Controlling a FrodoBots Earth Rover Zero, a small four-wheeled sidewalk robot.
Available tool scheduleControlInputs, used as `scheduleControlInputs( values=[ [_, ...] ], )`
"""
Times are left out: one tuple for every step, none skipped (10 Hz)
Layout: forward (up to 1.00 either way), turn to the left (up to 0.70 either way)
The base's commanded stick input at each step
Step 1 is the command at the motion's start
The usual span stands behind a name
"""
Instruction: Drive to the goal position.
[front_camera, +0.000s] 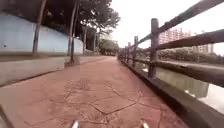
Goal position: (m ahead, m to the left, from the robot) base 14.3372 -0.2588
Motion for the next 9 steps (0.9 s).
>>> scheduleControlInputs(
  values=[
    [0.7, 0.0],
    [0.7, 0.0],
    [0.7, 0.0],
    [0.7, 0.0],
    [0.7, 0.0],
    [0.7, 0.0],
    [0.7, 0.0],
    [0.7, 0.0],
    [0.7, 0.0]
  ],
)
